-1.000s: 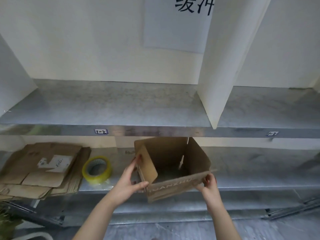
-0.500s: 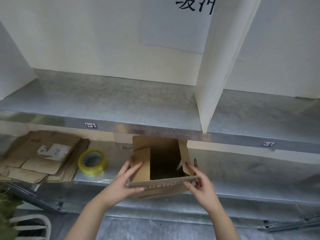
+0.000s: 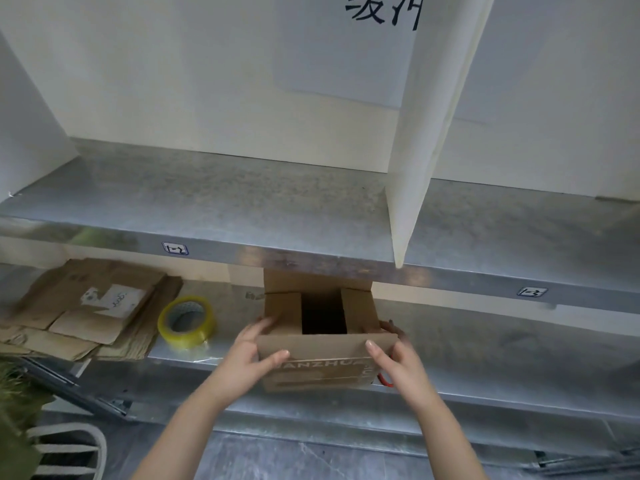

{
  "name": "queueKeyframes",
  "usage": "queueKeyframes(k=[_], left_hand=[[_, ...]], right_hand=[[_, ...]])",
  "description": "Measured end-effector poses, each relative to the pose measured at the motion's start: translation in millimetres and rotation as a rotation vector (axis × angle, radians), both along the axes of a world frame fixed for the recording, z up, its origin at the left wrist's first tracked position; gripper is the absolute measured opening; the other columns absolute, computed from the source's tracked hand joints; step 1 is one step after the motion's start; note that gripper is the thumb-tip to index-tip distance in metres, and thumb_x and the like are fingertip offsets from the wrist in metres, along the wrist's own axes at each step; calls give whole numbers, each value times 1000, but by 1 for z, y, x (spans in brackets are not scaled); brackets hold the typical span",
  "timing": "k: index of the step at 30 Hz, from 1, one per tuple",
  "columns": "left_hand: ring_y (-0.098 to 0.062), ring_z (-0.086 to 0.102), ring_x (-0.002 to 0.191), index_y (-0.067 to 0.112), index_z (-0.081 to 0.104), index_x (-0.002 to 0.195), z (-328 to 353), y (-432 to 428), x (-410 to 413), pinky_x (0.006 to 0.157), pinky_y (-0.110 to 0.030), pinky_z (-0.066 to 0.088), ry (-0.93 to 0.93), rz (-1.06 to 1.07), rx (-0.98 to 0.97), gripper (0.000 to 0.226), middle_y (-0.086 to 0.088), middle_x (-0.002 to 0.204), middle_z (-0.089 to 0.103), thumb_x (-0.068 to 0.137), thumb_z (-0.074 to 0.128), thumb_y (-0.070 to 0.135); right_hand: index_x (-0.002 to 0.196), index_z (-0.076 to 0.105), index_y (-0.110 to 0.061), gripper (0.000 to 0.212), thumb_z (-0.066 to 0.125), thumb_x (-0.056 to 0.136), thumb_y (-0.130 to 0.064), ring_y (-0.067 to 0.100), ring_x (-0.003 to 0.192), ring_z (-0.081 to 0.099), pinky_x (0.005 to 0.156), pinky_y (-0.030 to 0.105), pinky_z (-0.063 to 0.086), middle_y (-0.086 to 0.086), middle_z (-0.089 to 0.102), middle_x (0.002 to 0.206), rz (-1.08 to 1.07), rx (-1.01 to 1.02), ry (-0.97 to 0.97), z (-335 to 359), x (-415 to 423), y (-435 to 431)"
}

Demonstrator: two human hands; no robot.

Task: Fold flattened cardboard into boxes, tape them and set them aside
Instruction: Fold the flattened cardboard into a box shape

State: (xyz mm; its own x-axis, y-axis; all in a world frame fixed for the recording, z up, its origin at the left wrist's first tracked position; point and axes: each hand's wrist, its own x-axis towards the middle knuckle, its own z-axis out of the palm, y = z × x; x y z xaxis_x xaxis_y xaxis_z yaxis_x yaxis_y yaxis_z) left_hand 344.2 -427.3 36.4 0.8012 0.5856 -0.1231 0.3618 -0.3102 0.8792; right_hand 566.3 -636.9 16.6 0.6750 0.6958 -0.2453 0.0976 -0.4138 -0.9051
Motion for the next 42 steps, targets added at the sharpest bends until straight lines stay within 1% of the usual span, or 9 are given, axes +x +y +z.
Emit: queueKeyframes(k=[3, 5, 9, 14, 20, 26, 31, 38, 42], left_hand=[[-7, 39, 133, 34, 64, 110, -6, -10, -2, 109, -32, 35, -100, 90, -102, 60, 25, 131, 52, 68, 59, 77], [-10, 49, 124, 36, 51, 123, -8, -16, 0, 100, -27, 42, -205, 254, -221, 55, 13, 129, 56, 75, 74, 49], [-8, 29, 132, 43, 23, 142, -11, -1, -2, 110, -37, 29, -102, 279, -116, 89, 14, 146, 26, 76, 80, 26], [-10, 25, 138, 55, 17, 140, -5, 20, 2, 107, -30, 33, -13, 104, -349, 104, 12, 149, 27, 74, 79, 4], [-19, 22, 142, 65, -3, 138, 2, 36, 15, 114, -40, 29, 65, 63, -283, 125, 5, 155, 18, 62, 89, 28], [-19, 41, 131, 66, 19, 125, -2, 36, 25, 109, -40, 38, 28, 55, -114, 103, 8, 143, 38, 52, 89, 50], [-9, 40, 131, 38, 29, 140, -16, 15, 34, 108, -33, 38, -25, 110, 20, 95, 14, 142, 42, 64, 85, 43], [-9, 42, 128, 48, 36, 132, -25, 14, 34, 105, -27, 37, 1, 86, 42, 75, 12, 141, 42, 71, 80, 45], [2, 39, 130, 52, 38, 136, -29, 17, 22, 109, -23, 35, -30, -14, -46, 85, 19, 146, 37, 60, 72, 70]], right_hand=[[94, 74, -32, 47, 58, 76, -72, 2, 89, 61, 78, 22, 51, -15, 63, 105, -28, 56, 70, 5, -4, -1], [102, 68, -40, 21, 66, 85, -52, 5, 90, 64, 75, 25, 53, -15, 67, 99, -135, 99, 23, 6, -12, 3], [132, 33, -45, 68, 76, 80, -36, 8, 95, 66, 77, 38, 60, -6, 63, 109, -186, 56, -37, 3, -14, 9], [145, 13, -50, 101, 78, 78, -10, 16, 128, 44, 98, 35, 48, -7, 40, 137, 8, 11, 51, 10, -1, 19], [138, 12, -67, 107, 71, 78, 0, 30, 133, 42, 80, 29, 54, -7, 32, 150, 64, 65, 81, 17, 16, 27], [140, 22, -57, 97, 75, 79, -3, 12, 132, 35, 93, 27, 47, -15, 36, 143, 107, 87, 34, 23, 24, 18], [124, 44, -49, 67, 79, 78, -13, 12, 125, 49, 87, 12, 46, -24, 49, 130, 22, 67, -45, 16, 30, 3], [128, 46, -40, 60, 74, 83, -11, 13, 126, 48, 93, 18, 43, -25, 49, 127, -80, 61, -104, -2, 17, 7], [131, 48, -41, 59, 73, 84, -14, 16, 126, 50, 94, 22, 44, -18, 52, 127, -57, -5, -55, 5, 24, 1]])
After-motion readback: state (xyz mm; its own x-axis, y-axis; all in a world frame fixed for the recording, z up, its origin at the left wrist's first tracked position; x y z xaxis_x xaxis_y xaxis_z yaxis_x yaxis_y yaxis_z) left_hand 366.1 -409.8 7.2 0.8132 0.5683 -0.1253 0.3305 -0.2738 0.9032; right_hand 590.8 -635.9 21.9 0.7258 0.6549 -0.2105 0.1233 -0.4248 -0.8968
